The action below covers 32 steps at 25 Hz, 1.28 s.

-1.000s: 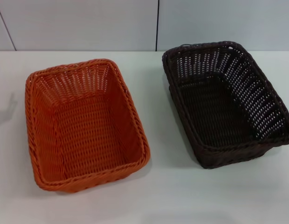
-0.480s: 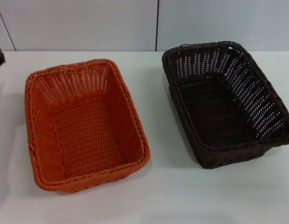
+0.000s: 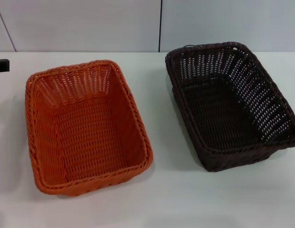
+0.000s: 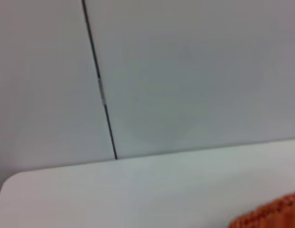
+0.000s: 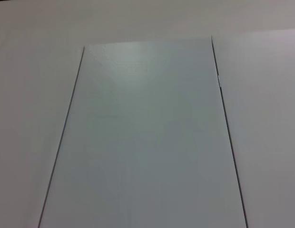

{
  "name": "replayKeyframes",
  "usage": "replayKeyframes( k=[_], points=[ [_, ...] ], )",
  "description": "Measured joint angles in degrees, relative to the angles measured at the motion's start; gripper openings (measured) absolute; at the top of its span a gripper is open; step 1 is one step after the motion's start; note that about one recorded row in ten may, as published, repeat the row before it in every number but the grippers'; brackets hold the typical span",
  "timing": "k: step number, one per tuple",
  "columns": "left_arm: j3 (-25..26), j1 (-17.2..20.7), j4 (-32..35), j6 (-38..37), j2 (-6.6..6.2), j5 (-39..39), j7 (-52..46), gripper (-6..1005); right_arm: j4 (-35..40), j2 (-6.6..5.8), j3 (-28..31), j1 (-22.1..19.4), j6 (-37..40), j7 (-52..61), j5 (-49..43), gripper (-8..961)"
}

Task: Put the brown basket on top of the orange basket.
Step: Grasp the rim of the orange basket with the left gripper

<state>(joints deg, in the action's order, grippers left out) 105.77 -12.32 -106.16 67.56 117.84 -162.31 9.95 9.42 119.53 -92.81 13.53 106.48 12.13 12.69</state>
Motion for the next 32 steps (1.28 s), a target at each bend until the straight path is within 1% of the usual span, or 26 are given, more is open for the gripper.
replayKeyframes(
  k=[1, 2, 4, 5, 9, 10, 15, 18, 19, 20, 22, 29, 30, 32],
  points=[
    [0.00, 0.00, 0.00, 0.00, 0.00, 0.00, 0.00, 737, 0.00, 0.00, 0.00, 0.00, 0.00, 0.00, 0.00, 823],
    [0.12, -0.31, -0.49, 1.59, -0.06, 0.00, 0.15, 736, 0.04, 0.00, 0.00, 0.00, -0.08, 0.00, 0.00, 823],
    [0.60, -1.43, -1.27, 5.98, -0.10, -0.02, 0.61, 734, 0.06, 0.00, 0.00, 0.03, -0.17, 0.00, 0.01, 823],
    [1.07, -2.47, -1.54, 9.48, 0.01, -0.01, 1.14, 733, 0.08, 0.00, 0.00, 0.06, -0.17, 0.00, -0.01, 823],
    [0.14, -3.19, -1.59, 12.42, 0.15, 0.41, 1.41, 729, 0.26, 0.00, 0.00, 0.10, -0.13, 0.00, -0.01, 823],
    [-0.87, -3.39, -1.07, 12.62, 0.18, 0.43, 1.18, 728, 0.42, 0.00, 0.00, 0.10, 0.01, 0.00, -0.01, 823],
    [-1.72, -4.31, 1.52, 12.65, 0.33, 0.41, 0.29, 723, 0.60, 0.04, 0.00, 0.09, -0.07, 0.00, -0.04, 823],
    [-1.72, -4.31, 1.52, 12.65, 0.33, 0.41, 0.29, 720, 0.60, 0.05, 0.00, 0.09, -0.15, 0.00, -0.04, 824],
    [-2.16, -4.53, 2.61, 12.63, 0.38, 0.41, -0.38, 719, 0.60, 0.05, 0.00, 0.09, -0.15, 0.00, -0.04, 824],
    [-2.90, -5.27, 5.49, 12.51, 0.42, 0.39, -1.32, 718, 0.60, 0.11, 0.00, 0.09, -0.15, 0.00, -0.04, 824],
    [-3.09, -5.94, 7.80, 12.45, 0.38, 0.39, -1.62, 716, 0.60, 0.13, 0.00, 0.09, -0.15, 0.00, -0.04, 824],
    [-3.27, -6.99, 12.31, 11.45, 0.47, 0.36, -1.93, 709, 0.66, 0.18, 0.00, 0.28, -0.15, 0.00, -0.04, 824],
    [-3.23, -7.60, 14.21, 11.02, 0.48, 0.36, -2.16, 708, 0.68, 0.18, -0.01, 0.44, -0.16, 0.00, -0.04, 824],
    [-3.14, -7.80, 14.91, 10.83, 0.48, 0.36, -2.19, 706, 0.68, 0.18, -0.03, 0.51, -0.15, -0.01, -0.04, 824]
  ],
)
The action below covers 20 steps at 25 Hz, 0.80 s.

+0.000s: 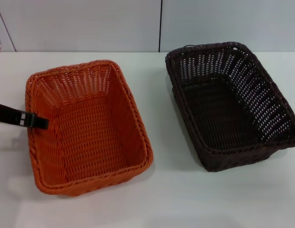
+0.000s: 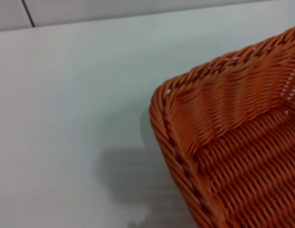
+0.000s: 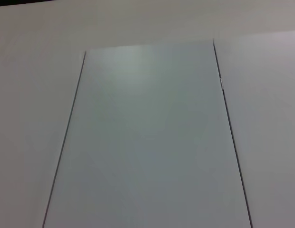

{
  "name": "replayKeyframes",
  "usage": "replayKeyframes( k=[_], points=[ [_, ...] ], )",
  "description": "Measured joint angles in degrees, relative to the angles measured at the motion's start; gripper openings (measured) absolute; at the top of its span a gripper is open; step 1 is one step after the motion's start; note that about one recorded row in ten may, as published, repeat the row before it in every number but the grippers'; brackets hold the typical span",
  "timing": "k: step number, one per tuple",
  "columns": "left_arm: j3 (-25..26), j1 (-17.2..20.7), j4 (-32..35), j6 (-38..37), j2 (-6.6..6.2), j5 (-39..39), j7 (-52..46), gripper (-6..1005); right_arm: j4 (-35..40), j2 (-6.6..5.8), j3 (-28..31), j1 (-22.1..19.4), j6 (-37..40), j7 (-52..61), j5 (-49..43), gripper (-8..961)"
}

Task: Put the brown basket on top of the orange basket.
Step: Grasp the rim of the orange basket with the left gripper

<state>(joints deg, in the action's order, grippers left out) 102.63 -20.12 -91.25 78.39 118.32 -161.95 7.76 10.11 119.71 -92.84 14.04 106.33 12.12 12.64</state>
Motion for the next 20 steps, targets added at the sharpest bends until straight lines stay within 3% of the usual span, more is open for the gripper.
replayKeyframes(
  k=[20],
  points=[
    [0.35, -2.92, 9.46, -3.89, -0.12, 0.41, -0.03, 687, 0.39, 0.00, -0.87, 0.55, 0.02, 0.01, 0.02, 823]
  ],
)
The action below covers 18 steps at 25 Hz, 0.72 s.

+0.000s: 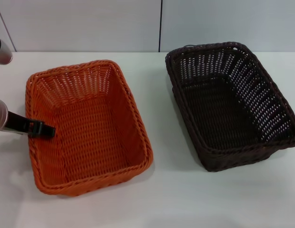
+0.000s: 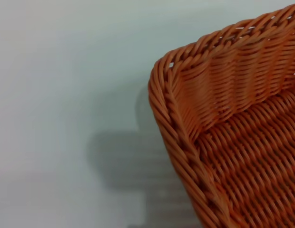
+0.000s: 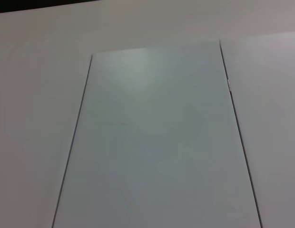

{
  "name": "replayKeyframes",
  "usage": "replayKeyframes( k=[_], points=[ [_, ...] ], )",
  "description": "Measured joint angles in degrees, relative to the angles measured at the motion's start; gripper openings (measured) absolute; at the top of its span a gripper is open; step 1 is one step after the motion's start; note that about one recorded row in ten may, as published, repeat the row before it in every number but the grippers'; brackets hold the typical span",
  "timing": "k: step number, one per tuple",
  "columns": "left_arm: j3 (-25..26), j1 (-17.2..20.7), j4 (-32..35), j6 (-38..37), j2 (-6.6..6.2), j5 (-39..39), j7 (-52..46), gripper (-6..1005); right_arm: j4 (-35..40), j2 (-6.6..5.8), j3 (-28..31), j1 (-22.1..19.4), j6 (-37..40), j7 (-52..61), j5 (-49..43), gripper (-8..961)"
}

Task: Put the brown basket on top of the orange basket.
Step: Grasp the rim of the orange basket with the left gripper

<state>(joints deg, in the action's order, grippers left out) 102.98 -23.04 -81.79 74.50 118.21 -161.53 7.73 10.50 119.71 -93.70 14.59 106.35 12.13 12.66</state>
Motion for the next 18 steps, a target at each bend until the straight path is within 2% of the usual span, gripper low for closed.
replayKeyframes(
  k=[11, 18],
  points=[
    [0.00, 0.18, 1.47, -1.58, -0.23, 1.31, 3.47, 676, 0.58, -0.09, 0.02, 0.00, 0.04, 0.00, 0.00, 823],
    [0.12, 0.35, 0.69, -1.59, -0.27, 1.40, 4.82, 576, 1.01, -0.09, 0.02, 0.00, 0.24, 0.00, 0.00, 824]
  ],
)
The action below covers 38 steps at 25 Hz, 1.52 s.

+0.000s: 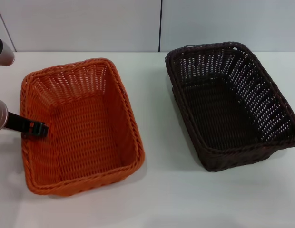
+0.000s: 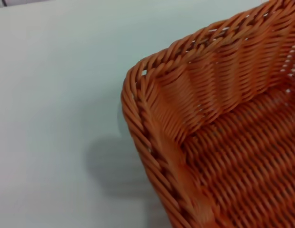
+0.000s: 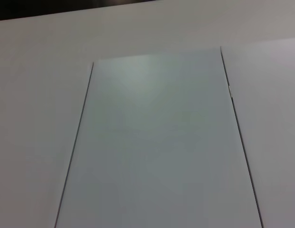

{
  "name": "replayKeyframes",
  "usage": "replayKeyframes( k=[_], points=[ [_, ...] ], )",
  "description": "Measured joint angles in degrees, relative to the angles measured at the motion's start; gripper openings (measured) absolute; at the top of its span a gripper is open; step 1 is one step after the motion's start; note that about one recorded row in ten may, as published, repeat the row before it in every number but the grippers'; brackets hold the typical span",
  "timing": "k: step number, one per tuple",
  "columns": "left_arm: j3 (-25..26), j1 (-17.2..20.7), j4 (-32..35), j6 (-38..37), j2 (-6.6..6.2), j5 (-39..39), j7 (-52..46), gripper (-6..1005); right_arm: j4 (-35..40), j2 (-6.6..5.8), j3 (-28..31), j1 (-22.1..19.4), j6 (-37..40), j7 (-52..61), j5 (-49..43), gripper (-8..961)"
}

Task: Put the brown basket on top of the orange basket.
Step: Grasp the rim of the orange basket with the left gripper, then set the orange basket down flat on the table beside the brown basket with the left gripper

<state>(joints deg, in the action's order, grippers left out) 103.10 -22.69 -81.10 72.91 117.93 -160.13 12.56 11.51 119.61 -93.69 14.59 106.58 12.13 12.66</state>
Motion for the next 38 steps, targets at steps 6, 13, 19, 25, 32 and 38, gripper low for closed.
replayKeyframes(
  k=[6, 13, 19, 25, 32, 38],
  points=[
    [-0.18, 0.11, -1.17, 0.22, 0.01, -0.32, 0.45, 344, 0.14, 0.05, 0.00, 0.00, 0.04, 0.00, 0.00, 824],
    [-0.14, 0.39, -2.65, 0.57, 0.02, -0.43, 3.33, 277, 0.73, 0.09, 0.00, -0.18, 0.28, 0.00, 0.00, 824],
    [-0.41, 2.36, -8.08, 1.24, 0.02, -0.57, 8.03, 266, 1.07, 0.09, 0.00, -0.35, 0.29, 0.00, 0.00, 823],
    [-0.06, 2.50, -13.98, 4.51, 0.00, -0.69, 15.75, 255, 1.17, 0.04, 0.00, -0.42, 0.33, 0.00, 0.00, 823],
    [-0.24, 2.02, -21.81, 10.44, -0.03, 1.39, 27.92, 242, 1.19, 0.03, 0.00, -0.81, 0.38, 0.00, 0.00, 823],
    [3.13, -1.44, -23.91, 18.04, -0.06, 8.42, 41.89, 215, 0.91, 0.07, 0.00, -1.06, 0.48, 0.00, 0.00, 824]
  ],
)
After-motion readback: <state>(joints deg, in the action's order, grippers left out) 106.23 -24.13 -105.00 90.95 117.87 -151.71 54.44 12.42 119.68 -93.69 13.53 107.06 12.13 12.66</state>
